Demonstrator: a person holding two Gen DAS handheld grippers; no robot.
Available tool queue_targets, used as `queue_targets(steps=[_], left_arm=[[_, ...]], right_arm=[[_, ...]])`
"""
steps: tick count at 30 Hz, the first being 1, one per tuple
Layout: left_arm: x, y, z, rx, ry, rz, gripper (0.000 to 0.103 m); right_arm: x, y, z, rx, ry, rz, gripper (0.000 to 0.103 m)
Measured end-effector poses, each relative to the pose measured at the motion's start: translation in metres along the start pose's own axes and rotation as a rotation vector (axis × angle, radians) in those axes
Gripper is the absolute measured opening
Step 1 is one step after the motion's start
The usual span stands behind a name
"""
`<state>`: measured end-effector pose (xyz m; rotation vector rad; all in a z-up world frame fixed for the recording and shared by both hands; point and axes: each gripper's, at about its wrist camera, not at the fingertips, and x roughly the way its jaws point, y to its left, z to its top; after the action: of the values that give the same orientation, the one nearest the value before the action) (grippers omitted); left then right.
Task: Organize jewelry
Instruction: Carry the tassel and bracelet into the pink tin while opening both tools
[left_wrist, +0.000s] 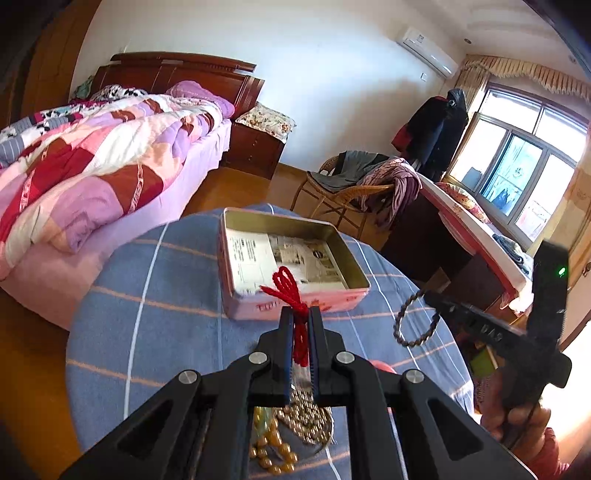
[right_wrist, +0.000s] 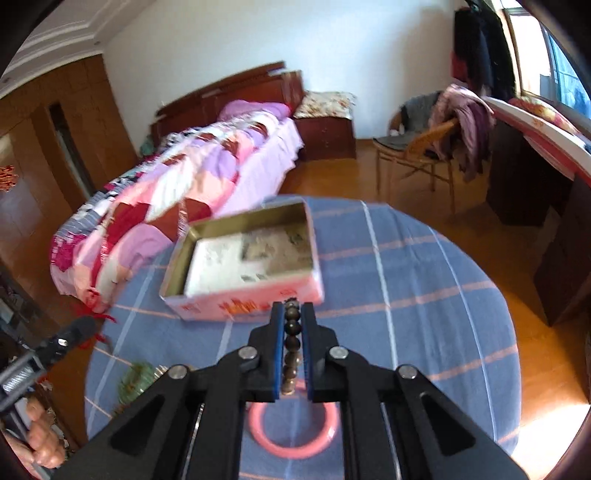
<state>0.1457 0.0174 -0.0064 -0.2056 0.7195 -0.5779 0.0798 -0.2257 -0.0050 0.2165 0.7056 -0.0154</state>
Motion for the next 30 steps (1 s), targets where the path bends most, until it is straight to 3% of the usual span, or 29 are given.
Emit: queue_targets(steps=[4, 11, 18, 24, 30], left_arm=[[0.003, -0.002, 0.007, 0.023, -0.012, -0.012, 0.006], [0.019, -0.002, 0.011, 0.034, 0.003, -0.029, 0.006], [0.039, -0.014, 0.034, 0.079, -0.002, -0.024, 0.006], [0.077, -0.011, 0.05, 0.08, 0.027, 0.01, 0.006], [0.118, 0.0, 0.047, 0.068, 0.105, 0.036, 0.006]], right_arm=[[-0.003, -0.005, 0.017, 0.007, -0.032, 0.006, 0.012], [0.003, -0.037, 0.017, 0.119, 0.019, 0.092, 0.012], [0.014, -0.016, 0.036, 0.088, -0.002, 0.114, 0.012], [0.065, 0.005, 0.06, 0.099, 0.003, 0.13, 0.012], [0.129, -0.002, 0.052, 0.163, 0.138, 0.181, 0.012]])
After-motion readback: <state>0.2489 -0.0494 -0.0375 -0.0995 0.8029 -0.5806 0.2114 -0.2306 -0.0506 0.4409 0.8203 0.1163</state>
